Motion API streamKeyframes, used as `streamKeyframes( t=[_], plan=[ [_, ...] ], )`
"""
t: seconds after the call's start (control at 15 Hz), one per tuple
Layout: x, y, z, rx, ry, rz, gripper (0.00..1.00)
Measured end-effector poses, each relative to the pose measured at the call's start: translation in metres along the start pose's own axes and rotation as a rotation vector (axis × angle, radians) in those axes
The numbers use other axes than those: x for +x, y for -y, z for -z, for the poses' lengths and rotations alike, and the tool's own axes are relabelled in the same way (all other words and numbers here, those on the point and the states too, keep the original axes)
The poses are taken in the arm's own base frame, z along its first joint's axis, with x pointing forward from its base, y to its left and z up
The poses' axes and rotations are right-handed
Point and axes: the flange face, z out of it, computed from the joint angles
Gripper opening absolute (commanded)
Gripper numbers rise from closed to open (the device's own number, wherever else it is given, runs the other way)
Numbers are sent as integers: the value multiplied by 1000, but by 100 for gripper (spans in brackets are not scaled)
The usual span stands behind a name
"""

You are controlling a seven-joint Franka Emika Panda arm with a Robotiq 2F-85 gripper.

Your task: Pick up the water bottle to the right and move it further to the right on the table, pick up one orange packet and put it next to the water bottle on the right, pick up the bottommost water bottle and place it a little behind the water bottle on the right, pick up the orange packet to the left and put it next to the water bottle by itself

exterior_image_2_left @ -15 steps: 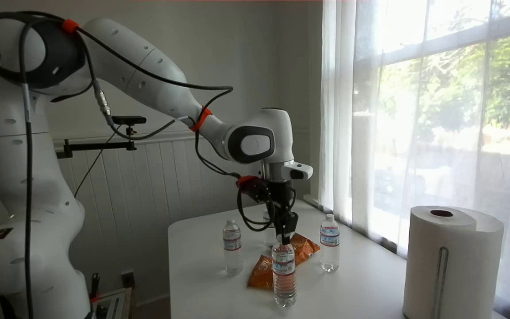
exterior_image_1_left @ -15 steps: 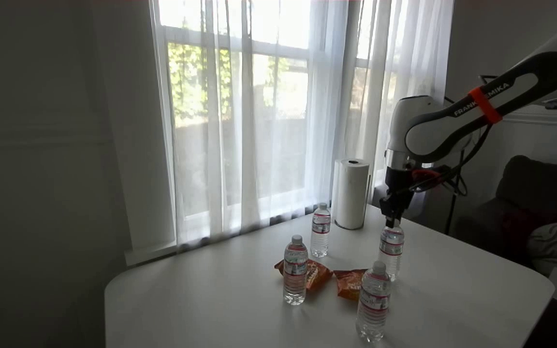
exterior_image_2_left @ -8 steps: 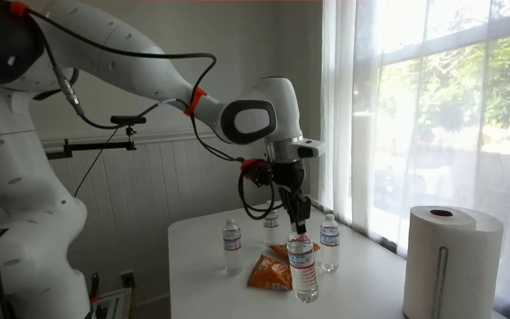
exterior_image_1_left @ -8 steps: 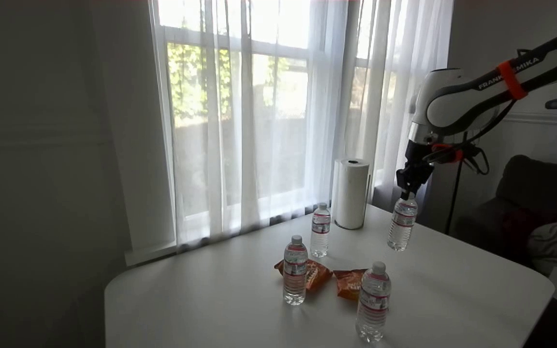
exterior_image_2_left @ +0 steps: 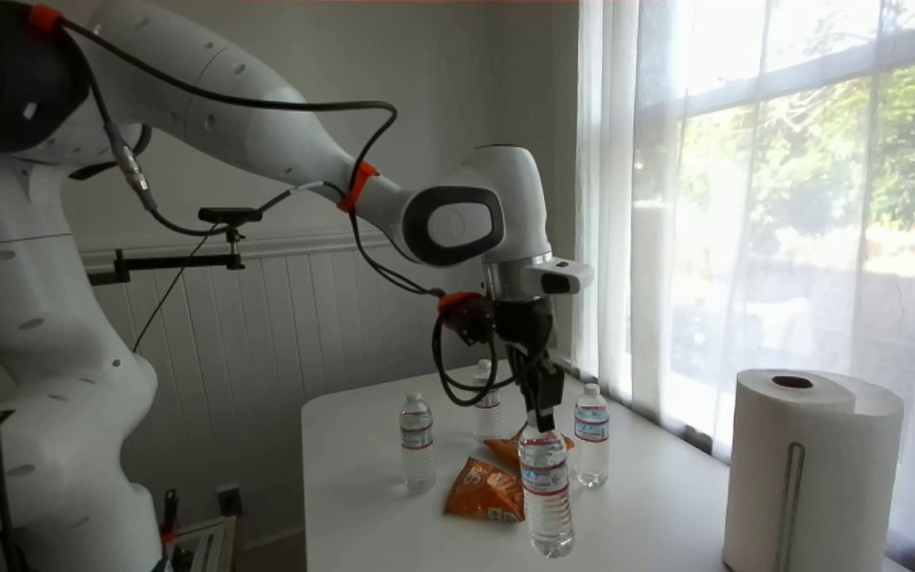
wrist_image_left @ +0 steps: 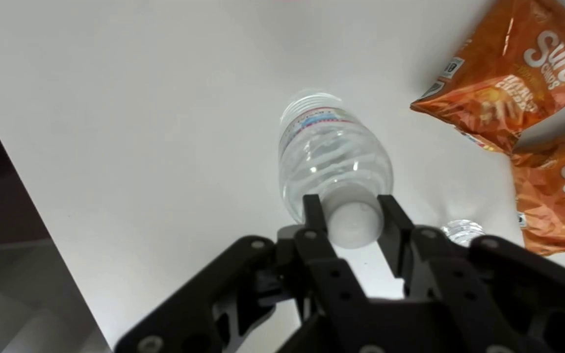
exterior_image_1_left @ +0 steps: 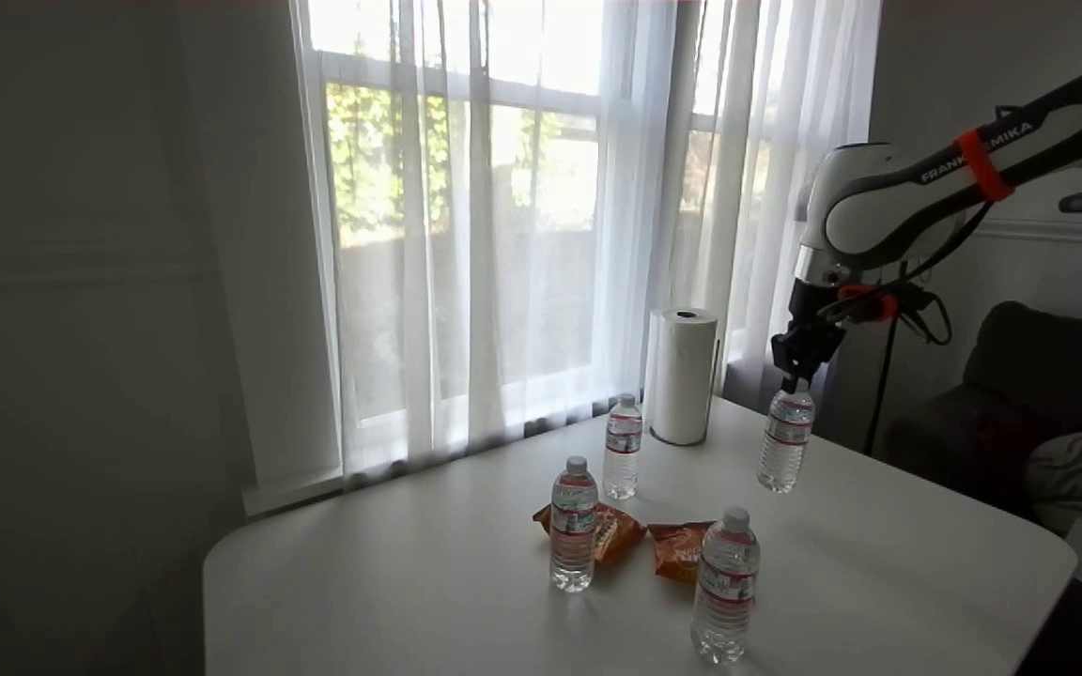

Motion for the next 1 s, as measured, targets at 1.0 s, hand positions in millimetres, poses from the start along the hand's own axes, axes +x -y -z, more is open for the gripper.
streamKeyframes(
  t=[1.0],
  plan=[
    [82,-108,-52,-20,16,-177,8]
  ],
)
